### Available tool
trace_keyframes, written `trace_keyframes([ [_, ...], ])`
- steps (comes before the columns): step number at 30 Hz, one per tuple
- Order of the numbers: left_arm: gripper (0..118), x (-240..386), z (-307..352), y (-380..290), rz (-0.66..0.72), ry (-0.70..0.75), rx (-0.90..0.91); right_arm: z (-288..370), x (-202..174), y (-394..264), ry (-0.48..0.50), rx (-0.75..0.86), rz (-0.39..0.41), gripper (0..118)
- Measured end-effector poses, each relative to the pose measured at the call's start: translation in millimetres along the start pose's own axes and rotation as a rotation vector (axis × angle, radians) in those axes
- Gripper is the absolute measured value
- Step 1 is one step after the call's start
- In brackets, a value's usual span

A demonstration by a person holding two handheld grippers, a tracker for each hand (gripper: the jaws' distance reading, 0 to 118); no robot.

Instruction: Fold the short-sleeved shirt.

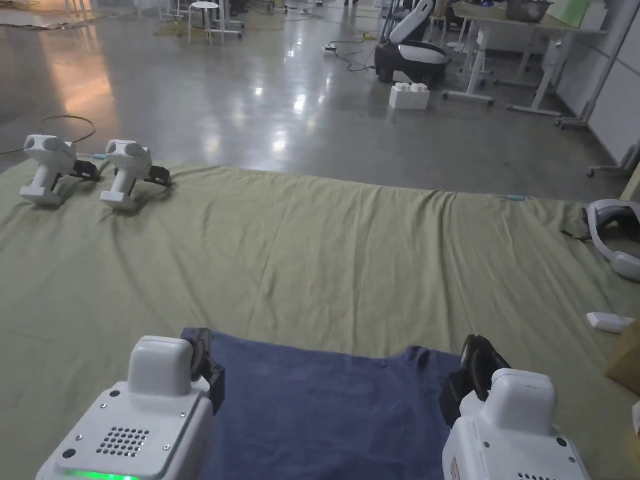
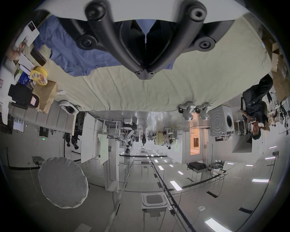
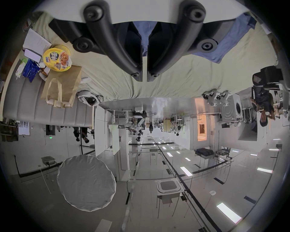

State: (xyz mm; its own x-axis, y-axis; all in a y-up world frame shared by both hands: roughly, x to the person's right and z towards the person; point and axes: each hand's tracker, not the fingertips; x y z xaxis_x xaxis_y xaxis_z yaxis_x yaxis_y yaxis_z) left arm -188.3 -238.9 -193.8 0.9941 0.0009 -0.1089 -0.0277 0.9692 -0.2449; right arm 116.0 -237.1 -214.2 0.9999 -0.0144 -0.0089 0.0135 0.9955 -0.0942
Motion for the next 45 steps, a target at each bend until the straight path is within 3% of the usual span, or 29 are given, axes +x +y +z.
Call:
trace_keyframes([
  [4,2,-8,-16,-8,0.009,0.007,-0.061,-13,0,-8,0.003,-0.042,0.011,7],
  [7,2,-31,-53,-16,0.031,-0.004,-0.215,-24,3,-16,0.014,-0.097,0.027,8],
  [17,2,-124,-236,-30,0.21,-0.005,-0.625,-52,27,-44,-0.003,-0.238,0.077,8],
  [20,20,-131,-278,-30,0.21,-0.04,-0.713,-57,34,-53,-0.013,-0.276,0.088,8],
  [22,50,-130,-297,-31,0.209,-0.078,-0.75,-59,38,-57,-0.021,-0.298,0.098,8],
  [24,72,-130,-313,-31,0.198,-0.057,-0.758,-61,42,-62,-0.029,-0.321,0.106,8],
  [32,73,-118,-355,-59,0.052,0.026,-0.94,-67,60,-76,-0.067,-0.386,0.12,8],
  [38,72,-106,-344,-60,0.007,0.044,-0.891,-71,71,-81,-0.083,-0.416,0.129,8],
  [45,73,-115,-339,-47,0.071,0.004,-0.918,-75,80,-79,-0.104,-0.425,0.105,8],
])
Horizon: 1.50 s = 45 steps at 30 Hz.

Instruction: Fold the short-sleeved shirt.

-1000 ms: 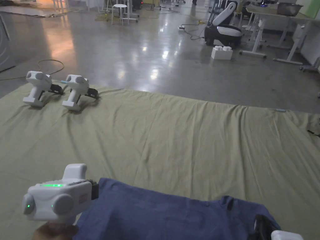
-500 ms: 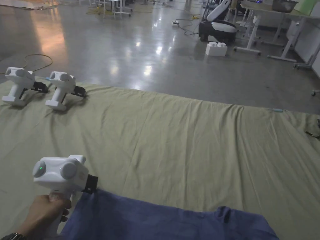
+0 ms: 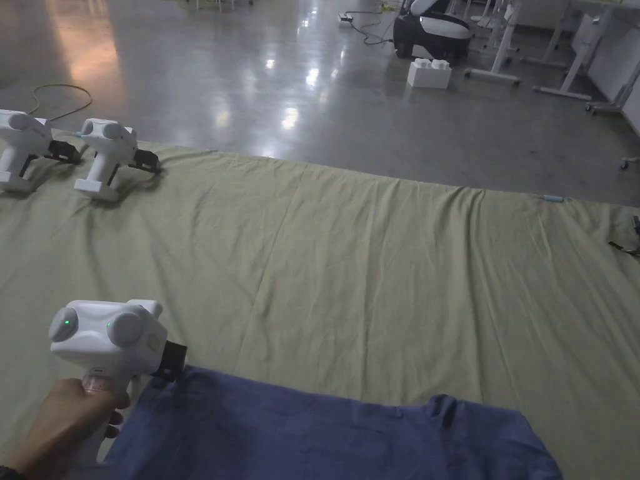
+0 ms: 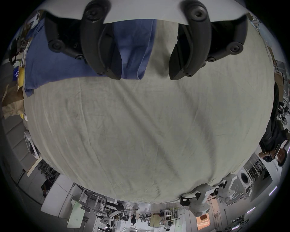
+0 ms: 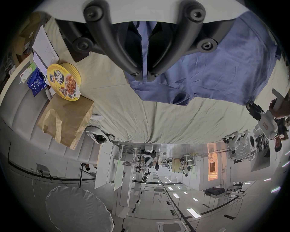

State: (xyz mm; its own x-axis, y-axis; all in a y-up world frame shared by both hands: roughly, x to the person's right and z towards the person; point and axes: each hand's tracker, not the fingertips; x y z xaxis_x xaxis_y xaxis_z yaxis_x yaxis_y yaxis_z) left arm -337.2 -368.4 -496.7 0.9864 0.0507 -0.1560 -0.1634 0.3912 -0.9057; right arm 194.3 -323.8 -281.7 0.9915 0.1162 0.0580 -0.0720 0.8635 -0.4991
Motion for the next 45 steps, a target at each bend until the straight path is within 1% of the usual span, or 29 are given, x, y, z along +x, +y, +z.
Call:
trace_keyframes([
  [5,72,5,-12,-11,-0.078,0.033,-0.012,-2,-1,-1,0.004,-0.007,-0.004,8],
  [7,71,10,-13,-13,-0.068,0.055,0.009,-5,-3,-1,0.005,-0.016,-0.011,7],
  [8,69,15,-12,-15,-0.061,0.082,0.018,-6,-2,-1,0.008,-0.019,-0.014,8],
  [9,62,20,-12,-18,-0.084,0.112,0.034,-10,-2,-1,0.008,-0.025,-0.012,8],
  [11,36,35,-11,-22,-0.163,0.124,0.05,-20,0,3,-0.008,-0.049,0.006,12],
  [12,24,41,-11,-23,-0.194,0.122,0.065,-28,3,6,-0.018,-0.06,0.006,20],
  [13,14,47,-10,-24,-0.219,0.133,0.065,-38,6,10,-0.019,-0.071,0.003,33],
  [14,9,47,-11,-27,-0.228,0.129,0.064,-50,12,17,-0.009,-0.107,-0.006,51],
  [15,7,46,-10,-29,-0.224,0.13,0.063,-63,17,24,0.015,-0.143,-0.022,69],
  [16,7,43,-8,-30,-0.221,0.127,0.066,-80,24,32,0.044,-0.19,-0.04,71],
  [18,6,39,-4,-29,-0.21,0.106,0.078,-110,35,48,0.067,-0.219,-0.078,72],
  [19,6,34,2,-28,-0.189,0.093,0.089,-129,40,56,0.084,-0.258,-0.082,72],
  [21,6,29,13,-28,-0.149,0.081,0.114,-163,45,71,0.085,-0.333,-0.066,73],
  [22,6,27,19,-28,-0.137,0.076,0.126,-181,48,75,0.12,-0.378,-0.069,73],
  [24,6,25,31,-29,-0.132,0.069,0.145,-212,49,78,0.141,-0.489,-0.067,73],
  [25,6,24,37,-28,-0.147,0.081,0.165,-226,51,76,0.18,-0.559,-0.089,73],
  [27,6,22,45,-26,-0.145,0.078,0.192,-244,49,71,0.188,-0.665,-0.095,73],
  [28,6,22,49,-26,-0.152,0.072,0.19,-246,46,66,0.192,-0.684,-0.093,72],
  [31,6,17,56,-25,-0.147,0.079,0.199,-241,38,70,0.151,-0.651,-0.045,70],
  [32,6,16,57,-26,-0.14,0.079,0.2,-237,33,69,0.139,-0.641,-0.03,64],
  [34,6,15,60,-27,-0.135,0.086,0.205,-234,24,68,0.167,-0.625,0.009,22],
  [35,6,14,61,-28,-0.133,0.083,0.208,-233,20,66,0.173,-0.621,0.014,12],
  [36,6,14,62,-30,-0.129,0.08,0.211,-232,19,64,0.186,-0.618,0.018,6],
  [37,6,14,63,-31,-0.123,0.077,0.213,-231,17,62,0.187,-0.613,0.033,5],
  [38,6,14,66,-33,-0.119,0.075,0.217,-226,17,63,0.165,-0.57,0.035,5],
  [40,6,13,73,-36,-0.107,0.065,0.248,-212,21,67,0.146,-0.508,0.012,4],
  [41,6,11,78,-37,-0.1,0.054,0.26,-203,23,72,0.154,-0.463,-0.008,4],
  [43,6,10,89,-39,-0.089,0.037,0.283,-183,27,88,0.145,-0.386,0.005,4],
  [45,6,10,107,-39,-0.066,0.009,0.315,-161,33,108,0.167,-0.312,0.011,4],
])
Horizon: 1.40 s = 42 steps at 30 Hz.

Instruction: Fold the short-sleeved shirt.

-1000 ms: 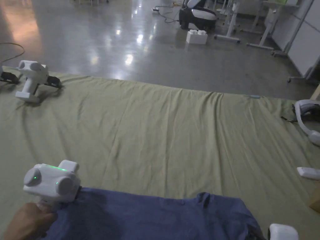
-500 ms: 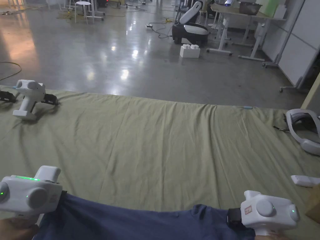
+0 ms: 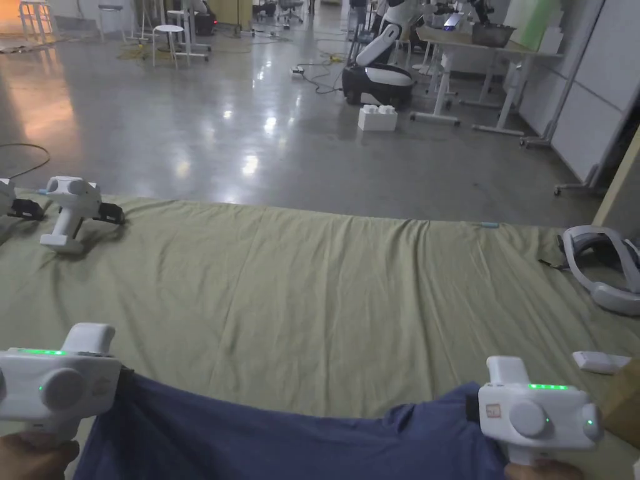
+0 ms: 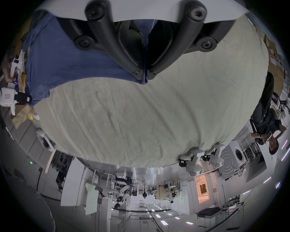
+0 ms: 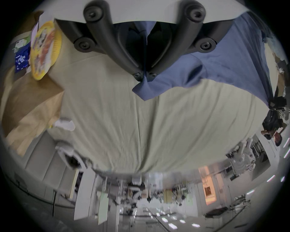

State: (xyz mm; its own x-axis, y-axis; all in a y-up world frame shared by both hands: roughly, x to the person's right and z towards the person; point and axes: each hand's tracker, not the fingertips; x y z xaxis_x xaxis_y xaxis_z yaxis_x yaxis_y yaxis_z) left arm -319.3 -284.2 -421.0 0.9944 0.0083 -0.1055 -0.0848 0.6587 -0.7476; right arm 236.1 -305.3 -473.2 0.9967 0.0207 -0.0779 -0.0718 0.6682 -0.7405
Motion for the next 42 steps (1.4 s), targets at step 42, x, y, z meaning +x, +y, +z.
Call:
trace_keyframes([
  [42,6,-18,242,288,0.024,0.081,0.554,276,-26,313,-0.123,0.709,0.105,4],
])
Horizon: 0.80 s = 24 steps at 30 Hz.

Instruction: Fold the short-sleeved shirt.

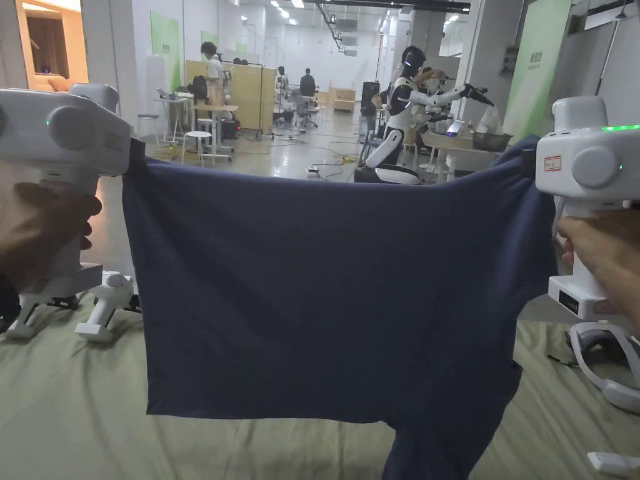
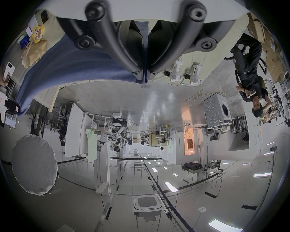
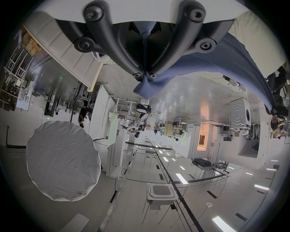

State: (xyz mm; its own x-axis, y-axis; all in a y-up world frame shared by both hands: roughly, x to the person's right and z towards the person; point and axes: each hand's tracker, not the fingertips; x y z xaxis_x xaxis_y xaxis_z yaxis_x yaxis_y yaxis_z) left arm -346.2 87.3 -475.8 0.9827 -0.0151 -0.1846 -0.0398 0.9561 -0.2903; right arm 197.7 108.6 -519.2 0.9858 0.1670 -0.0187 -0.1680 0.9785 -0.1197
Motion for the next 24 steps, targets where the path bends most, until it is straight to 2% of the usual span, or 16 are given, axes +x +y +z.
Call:
trace_keyframes([
  [6,6,5,-3,-40,-0.042,0.003,-0.044,7,0,-42,0.007,-0.046,0.003,4],
  [13,6,2,9,-129,0.012,-0.043,-0.132,47,-4,-133,0.012,-0.147,-0.004,4],
  [24,6,-10,119,-229,0.069,-0.108,-0.104,167,11,-217,0.011,-0.17,-0.007,4],
])
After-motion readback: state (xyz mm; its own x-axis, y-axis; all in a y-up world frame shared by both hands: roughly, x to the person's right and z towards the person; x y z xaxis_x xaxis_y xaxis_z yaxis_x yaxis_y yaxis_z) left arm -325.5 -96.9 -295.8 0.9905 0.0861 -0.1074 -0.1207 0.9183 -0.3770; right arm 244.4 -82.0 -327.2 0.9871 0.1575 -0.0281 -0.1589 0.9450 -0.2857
